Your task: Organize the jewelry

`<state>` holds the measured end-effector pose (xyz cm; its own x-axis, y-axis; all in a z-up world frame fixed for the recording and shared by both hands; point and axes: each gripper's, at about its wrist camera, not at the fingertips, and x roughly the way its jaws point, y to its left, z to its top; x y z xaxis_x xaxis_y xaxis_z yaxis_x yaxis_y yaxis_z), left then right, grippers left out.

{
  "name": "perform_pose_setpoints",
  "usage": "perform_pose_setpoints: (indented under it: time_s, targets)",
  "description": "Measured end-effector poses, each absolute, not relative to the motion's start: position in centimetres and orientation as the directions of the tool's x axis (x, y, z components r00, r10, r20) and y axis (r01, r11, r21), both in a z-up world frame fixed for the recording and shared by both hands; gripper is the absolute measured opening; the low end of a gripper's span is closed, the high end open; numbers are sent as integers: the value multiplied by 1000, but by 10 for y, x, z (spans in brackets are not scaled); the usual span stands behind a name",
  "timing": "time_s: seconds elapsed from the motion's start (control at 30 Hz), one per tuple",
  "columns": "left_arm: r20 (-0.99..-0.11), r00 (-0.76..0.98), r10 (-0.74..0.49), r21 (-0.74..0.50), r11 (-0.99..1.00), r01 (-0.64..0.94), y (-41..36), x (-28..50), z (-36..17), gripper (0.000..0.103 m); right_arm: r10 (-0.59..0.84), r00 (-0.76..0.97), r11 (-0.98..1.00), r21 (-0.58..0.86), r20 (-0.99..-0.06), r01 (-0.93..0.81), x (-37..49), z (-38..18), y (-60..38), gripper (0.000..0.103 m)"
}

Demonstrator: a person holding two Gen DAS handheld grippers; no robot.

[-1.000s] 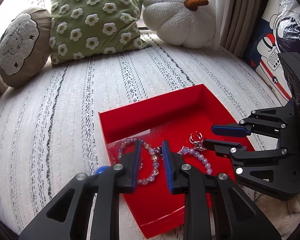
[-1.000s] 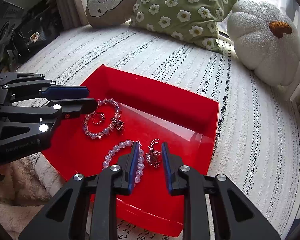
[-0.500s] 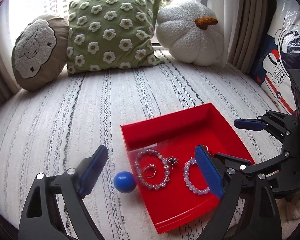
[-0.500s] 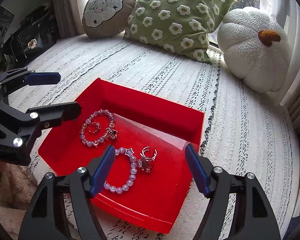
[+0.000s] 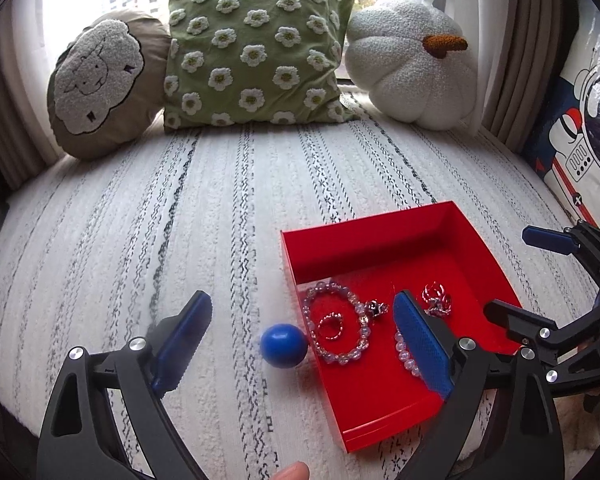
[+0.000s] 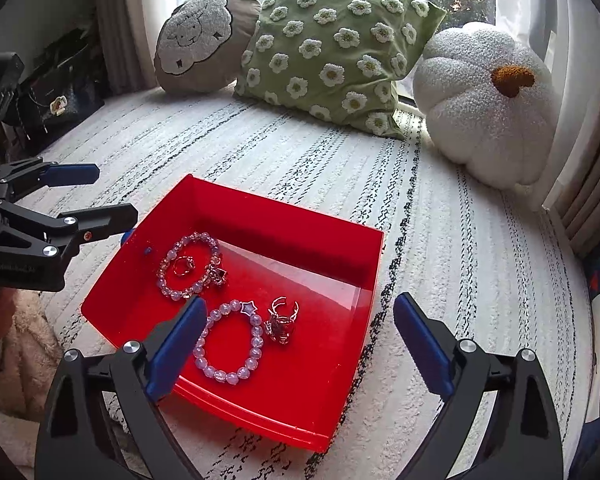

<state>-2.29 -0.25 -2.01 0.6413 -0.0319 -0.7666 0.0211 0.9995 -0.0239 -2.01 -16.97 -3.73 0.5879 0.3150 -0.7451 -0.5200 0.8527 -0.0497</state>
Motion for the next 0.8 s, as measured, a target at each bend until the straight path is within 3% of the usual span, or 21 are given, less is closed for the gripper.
perform_pose_setpoints:
  time_s: [0.8]
  targets:
    - [-817,577,-25,75,986,149,-37,-28,-41,88,307,525,840,-34,-794,-542,-30,-52,-171,93]
